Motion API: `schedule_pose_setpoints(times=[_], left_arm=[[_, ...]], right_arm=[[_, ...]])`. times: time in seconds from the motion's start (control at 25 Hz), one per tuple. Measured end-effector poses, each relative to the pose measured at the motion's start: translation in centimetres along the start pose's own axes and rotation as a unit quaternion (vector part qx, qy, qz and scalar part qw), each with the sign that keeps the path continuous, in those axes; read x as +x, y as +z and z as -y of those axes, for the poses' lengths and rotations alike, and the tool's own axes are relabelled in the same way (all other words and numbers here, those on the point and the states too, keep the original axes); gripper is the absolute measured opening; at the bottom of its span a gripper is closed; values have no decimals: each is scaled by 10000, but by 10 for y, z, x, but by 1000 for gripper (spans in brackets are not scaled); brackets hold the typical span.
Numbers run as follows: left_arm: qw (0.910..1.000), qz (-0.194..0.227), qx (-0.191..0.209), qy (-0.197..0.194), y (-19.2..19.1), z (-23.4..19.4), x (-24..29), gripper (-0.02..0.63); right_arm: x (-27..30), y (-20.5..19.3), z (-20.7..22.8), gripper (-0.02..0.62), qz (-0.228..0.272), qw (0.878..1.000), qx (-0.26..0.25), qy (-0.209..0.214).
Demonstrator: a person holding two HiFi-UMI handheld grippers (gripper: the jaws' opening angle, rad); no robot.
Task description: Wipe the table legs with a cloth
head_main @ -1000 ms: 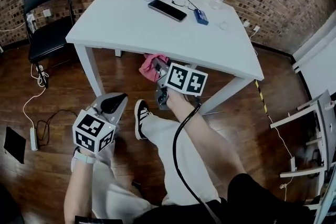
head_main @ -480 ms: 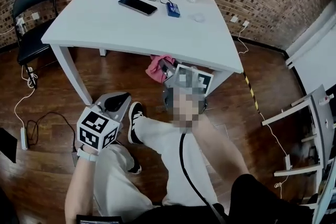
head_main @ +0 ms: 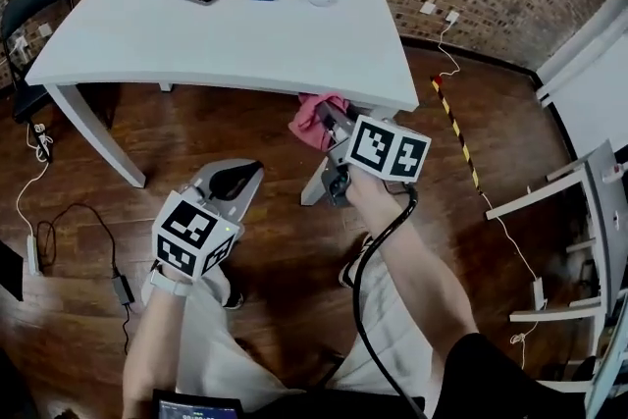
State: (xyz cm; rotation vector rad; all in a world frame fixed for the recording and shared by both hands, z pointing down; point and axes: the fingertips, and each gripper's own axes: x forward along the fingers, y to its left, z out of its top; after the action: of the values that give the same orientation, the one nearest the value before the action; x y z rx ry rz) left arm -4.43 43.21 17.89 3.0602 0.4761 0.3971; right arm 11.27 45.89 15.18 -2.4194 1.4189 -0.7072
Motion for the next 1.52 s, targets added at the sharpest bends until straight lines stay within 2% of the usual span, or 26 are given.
schedule_pose_setpoints(times=[0.2, 0.44, 0.68, 0.88, 1.08, 1.28, 1.4, 1.52], left_arm=[[10000, 51, -39, -70, 3, 56, 58, -6], [9998, 96, -181, 60, 4, 122, 106, -6], [9986, 109, -300, 417, 16, 150, 137, -6], [9946, 201, -418, 923, 24, 152, 155, -6], [9831, 150, -767, 1655, 8, 148, 172, -6], [9630, 292, -1298, 2343, -11, 140, 187, -6], [9527, 314, -1429, 2662, -30, 136, 204, -6], [9437, 162, -1385, 2999, -45, 124, 212, -6]], right_arm=[[-51, 15, 66, 58, -30, 9999, 125, -20], [-83, 24, 102, 58, -35, 9982, 359, 488], [-91, 24, 117, 57, -291, 9911, 697, 1097], [-90, 16, 128, 57, -605, 9850, 651, 1477], [-80, -15, 144, 55, -1171, 9760, 608, 1731], [-61, -48, 160, 55, -1678, 9682, 503, 1786], [-50, -74, 173, 54, -1984, 9629, 418, 1779], [-38, -99, 177, 54, -2275, 9573, 538, 1702]])
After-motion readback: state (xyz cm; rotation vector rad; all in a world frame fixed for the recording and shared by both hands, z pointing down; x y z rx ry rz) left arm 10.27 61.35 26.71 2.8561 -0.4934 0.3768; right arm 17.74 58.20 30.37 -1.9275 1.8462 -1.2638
